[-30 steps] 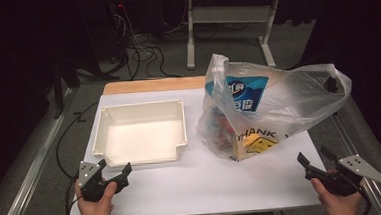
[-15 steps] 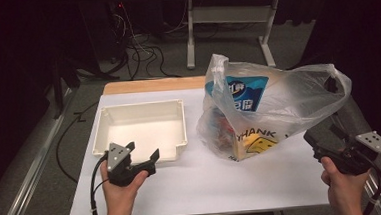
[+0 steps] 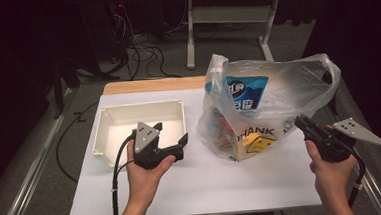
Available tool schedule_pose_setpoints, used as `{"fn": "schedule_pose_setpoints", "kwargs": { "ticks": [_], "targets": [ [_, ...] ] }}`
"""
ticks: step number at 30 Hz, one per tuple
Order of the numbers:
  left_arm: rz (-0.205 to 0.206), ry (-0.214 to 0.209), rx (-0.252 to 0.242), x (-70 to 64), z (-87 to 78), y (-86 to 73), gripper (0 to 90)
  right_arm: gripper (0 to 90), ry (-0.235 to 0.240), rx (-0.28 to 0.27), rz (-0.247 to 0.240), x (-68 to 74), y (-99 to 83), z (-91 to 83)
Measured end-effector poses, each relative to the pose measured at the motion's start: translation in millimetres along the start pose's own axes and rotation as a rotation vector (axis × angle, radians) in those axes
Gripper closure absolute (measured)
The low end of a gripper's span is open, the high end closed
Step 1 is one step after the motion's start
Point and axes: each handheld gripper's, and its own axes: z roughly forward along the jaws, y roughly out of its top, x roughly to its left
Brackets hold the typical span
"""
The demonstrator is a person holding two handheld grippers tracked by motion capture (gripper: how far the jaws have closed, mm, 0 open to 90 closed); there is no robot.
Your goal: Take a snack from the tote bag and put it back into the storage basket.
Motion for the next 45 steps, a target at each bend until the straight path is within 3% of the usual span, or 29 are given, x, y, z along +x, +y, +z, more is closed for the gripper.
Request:
{"fn": "schedule_pose_setpoints", "kwargs": {
  "ticks": [3, 9, 15, 22, 27, 29, 31, 34, 35, 36, 37, 38, 39, 40, 43, 45],
  "targets": [
    [-0.003, -0.024, -0.001, -12.0, 5.9, 2.1, 15.6, 90.0, 0.008, 0.002, -0.010, 4.6, -2.3, 2.2],
    [0.013, -0.066, 0.004, -32.5, 18.9, 4.7, 15.5, 90.0, 0.033, 0.015, -0.033, 13.3, -4.9, 5.6],
    [0.020, -0.118, -0.004, -61.8, 38.6, 12.7, 15.0, 90.0, 0.042, 0.013, -0.042, 18.8, -8.0, 7.1],
    [0.012, -0.117, -0.054, -88.0, 69.9, 26.7, 14.8, 90.0, 0.054, 0.028, -0.057, 21.1, -13.3, 7.2],
    [0.020, -0.108, -0.044, -94.5, 85.7, 29.0, 15.1, 90.0, 0.058, 0.025, -0.057, 22.6, -13.7, 7.6],
    [0.051, -0.033, -0.012, -93.9, 98.9, 27.6, 19.3, 90.0, 0.064, 0.026, -0.058, 23.5, -14.1, 7.8],
    [0.025, -0.049, -0.023, -92.0, 104.5, 29.8, 33.4, 90.0, 0.073, 0.028, -0.059, 25.0, -15.0, 8.2],
    [0.044, -0.021, -0.035, -85.4, 113.1, 29.9, 51.1, 90.0, 0.088, 0.035, -0.075, 27.9, -17.2, 9.6],
    [0.035, -0.018, -0.025, -83.0, 114.5, 29.9, 59.8, 90.0, 0.088, 0.036, -0.078, 28.7, -17.9, 9.6],
    [0.020, -0.016, -0.005, -78.5, 116.6, 29.0, 62.2, 90.0, 0.090, 0.035, -0.078, 29.0, -18.3, 9.7],
    [0.000, -0.026, 0.028, -71.1, 117.5, 27.9, 74.5, 90.0, 0.093, 0.036, -0.081, 29.0, -19.1, 9.9],
    [0.000, -0.026, 0.028, -71.1, 117.5, 27.9, 79.3, 90.0, 0.093, 0.036, -0.081, 29.0, -19.1, 9.9],
    [-0.029, -0.034, 0.044, -66.5, 117.3, 28.2, 79.3, 90.0, 0.093, 0.038, -0.079, 28.9, -19.4, 9.8],
    [-0.046, -0.032, 0.061, -62.0, 117.3, 27.7, 86.2, 90.0, 0.094, 0.040, -0.078, 28.6, -19.6, 9.7],
    [-0.047, 0.000, 0.085, -49.4, 117.8, 21.3, 89.6, 90.0, 0.092, 0.040, -0.079, 27.6, -19.9, 9.4],
    [-0.031, 0.045, 0.098, -38.6, 118.4, 14.6, 89.7, 90.0, 0.088, 0.037, -0.074, 26.9, -19.6, 8.7]
  ]
}}
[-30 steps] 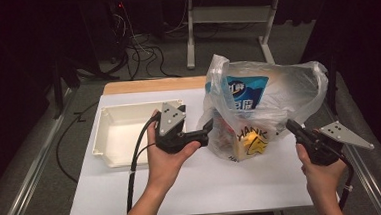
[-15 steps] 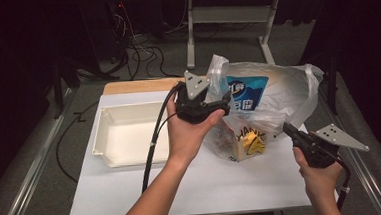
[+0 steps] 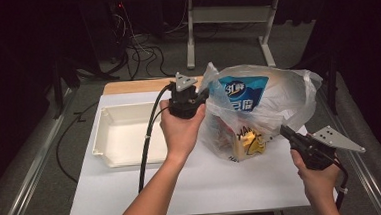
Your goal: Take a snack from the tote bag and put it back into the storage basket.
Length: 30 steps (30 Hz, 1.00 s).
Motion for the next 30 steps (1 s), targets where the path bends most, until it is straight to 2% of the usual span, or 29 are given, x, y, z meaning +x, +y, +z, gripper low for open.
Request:
{"fn": "schedule_pose_setpoints", "kwargs": {
  "ticks": [2, 3, 4, 6, 7, 9, 10, 11, 12, 14, 15, 16, 18, 21, 22, 24, 27, 28, 29, 30],
  "targets": [
    [-0.024, 0.041, 0.020, 13.2, 2.7, -5.5, 89.8, 90.0, -0.002, -0.001, 0.003, -1.2, 0.5, -1.1],
    [-0.020, 0.091, 0.042, 27.4, 6.4, -13.1, 89.7, 90.0, 0.002, -0.003, 0.008, -1.5, 0.6, -0.6],
    [-0.020, 0.091, 0.042, 27.4, 6.4, -13.1, 89.7, 90.0, 0.003, 0.001, 0.007, -0.9, 0.3, 0.5],
    [-0.021, 0.135, 0.066, 39.9, 9.0, -21.5, 89.7, 90.0, 0.004, 0.008, 0.003, 0.2, -0.3, 2.0],
    [-0.013, 0.151, 0.095, 48.1, 10.7, -31.9, 89.7, 90.0, 0.003, 0.020, 0.000, 3.2, -2.1, 5.1],
    [-0.003, 0.149, 0.104, 51.3, 9.8, -37.3, 89.6, 90.0, 0.005, 0.024, -0.007, 3.6, -3.1, 6.4],
    [-0.009, 0.142, 0.100, 52.6, 8.6, -39.1, 89.3, 90.0, 0.004, 0.030, -0.005, 4.0, -4.2, 7.7],
    [-0.039, 0.127, 0.081, 53.3, 3.7, -38.8, 85.6, 90.0, 0.002, 0.036, -0.007, 3.2, -5.6, 8.7],
    [-0.039, 0.127, 0.081, 53.3, 3.7, -38.8, 82.3, 90.0, 0.002, 0.036, -0.007, 3.2, -5.6, 8.7],
    [-0.064, 0.092, 0.034, 48.4, -4.7, -31.7, 69.0, 90.0, -0.003, 0.041, 0.003, 2.5, -7.5, 8.7],
    [-0.087, 0.051, -0.002, 41.0, -13.0, -22.5, 60.9, 90.0, -0.003, 0.042, 0.002, 2.5, -7.7, 8.5],
    [-0.100, 0.021, -0.027, 35.0, -19.2, -15.1, 56.9, 90.0, 0.000, 0.041, 0.000, 2.7, -7.8, 8.5],
    [-0.100, 0.009, -0.045, 30.0, -23.6, -9.4, 45.9, 90.0, -0.001, 0.041, -0.005, 3.9, -7.7, 8.6],
    [-0.103, -0.028, -0.090, 13.8, -34.6, 5.3, 42.5, 90.0, 0.001, 0.040, -0.011, 5.0, -7.1, 8.8],
    [-0.098, -0.034, -0.098, 8.0, -36.6, 8.8, 38.4, 90.0, 0.000, 0.039, -0.014, 6.9, -6.7, 9.6],
    [-0.096, -0.066, -0.101, -5.1, -38.4, 14.6, 36.0, 90.0, 0.003, 0.041, -0.017, 7.7, -6.8, 9.9],
    [-0.067, -0.068, -0.085, -19.1, -31.4, 13.2, 25.9, 90.0, 0.009, 0.046, -0.023, 10.6, -7.1, 10.9],
    [-0.043, -0.047, -0.073, -22.1, -25.1, 10.0, 25.9, 90.0, 0.009, 0.046, -0.023, 10.6, -7.1, 10.9],
    [-0.019, -0.019, -0.061, -23.5, -17.2, 5.9, 20.8, 90.0, 0.012, 0.044, -0.024, 11.3, -7.0, 11.1],
    [0.005, 0.019, -0.052, -22.8, -8.3, 1.7, 20.8, 90.0, 0.012, 0.044, -0.024, 11.3, -7.0, 11.1]
  ]
}}
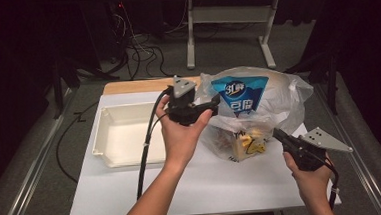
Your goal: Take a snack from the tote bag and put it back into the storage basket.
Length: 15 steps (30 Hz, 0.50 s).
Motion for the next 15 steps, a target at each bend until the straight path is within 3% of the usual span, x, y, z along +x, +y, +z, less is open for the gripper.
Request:
{"fn": "schedule_pose_setpoints", "kwargs": {
  "ticks": [2, 3, 7, 10, 12, 15],
  "targets": [
    [0.005, 0.037, 0.029, 3.7, 15.4, -7.6, 24.8, 90.0, 0.004, 0.000, -0.001, 1.6, -0.4, 0.1],
    [0.005, 0.082, 0.046, 9.5, 27.2, -13.2, 26.9, 90.0, 0.007, 0.004, -0.003, 2.1, -0.8, -0.1],
    [-0.021, 0.104, 0.048, 19.2, 33.2, -15.9, 66.5, 90.0, 0.011, 0.001, -0.009, 1.6, -2.3, -0.5],
    [-0.056, 0.063, 0.075, 27.6, 29.5, -16.7, 81.2, 90.0, 0.012, -0.005, 0.000, -1.7, -2.8, -1.7],
    [-0.071, 0.052, 0.092, 34.0, 28.0, -18.6, 83.0, 88.9, 0.010, -0.008, 0.002, -2.8, -2.8, -2.0],
    [-0.073, 0.037, 0.115, 40.2, 24.8, -21.7, 85.7, 77.5, 0.017, -0.035, 0.023, -6.0, -0.4, -6.5]
  ]
}}
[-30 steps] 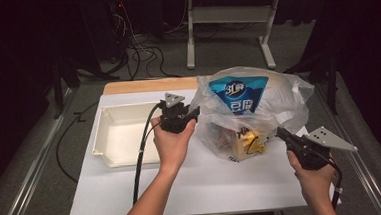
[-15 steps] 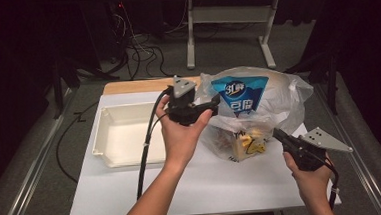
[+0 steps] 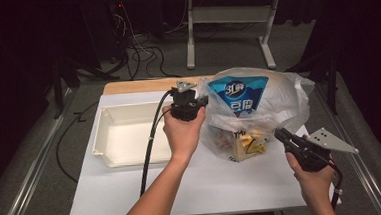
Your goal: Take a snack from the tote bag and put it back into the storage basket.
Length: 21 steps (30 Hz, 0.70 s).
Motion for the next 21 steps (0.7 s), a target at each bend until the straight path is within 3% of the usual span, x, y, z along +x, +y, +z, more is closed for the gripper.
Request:
{"fn": "schedule_pose_setpoints", "kwargs": {
  "ticks": [3, 4, 5, 6, 21],
  "targets": [
    [0.004, -0.017, 0.004, 1.4, -2.2, -1.5, 86.0, 61.3, 0.003, -0.045, 0.005, -0.6, 9.5, -8.9],
    [0.011, -0.017, 0.007, 1.4, -2.8, -1.7, 86.0, 52.2, -0.016, -0.072, 0.007, -1.1, 17.2, -14.9],
    [0.014, -0.020, 0.005, 1.0, -3.1, -1.9, 86.0, 52.2, -0.016, -0.072, 0.007, -1.1, 17.2, -14.9],
    [0.014, -0.023, 0.004, 0.4, -3.4, -2.2, 86.1, 44.3, -0.041, -0.086, 0.017, -2.5, 24.9, -19.6],
    [0.044, -0.034, 0.014, 0.5, -5.3, -7.5, 86.3, 25.2, -0.124, -0.191, 0.011, -15.8, 79.0, -36.3]
  ]
}}
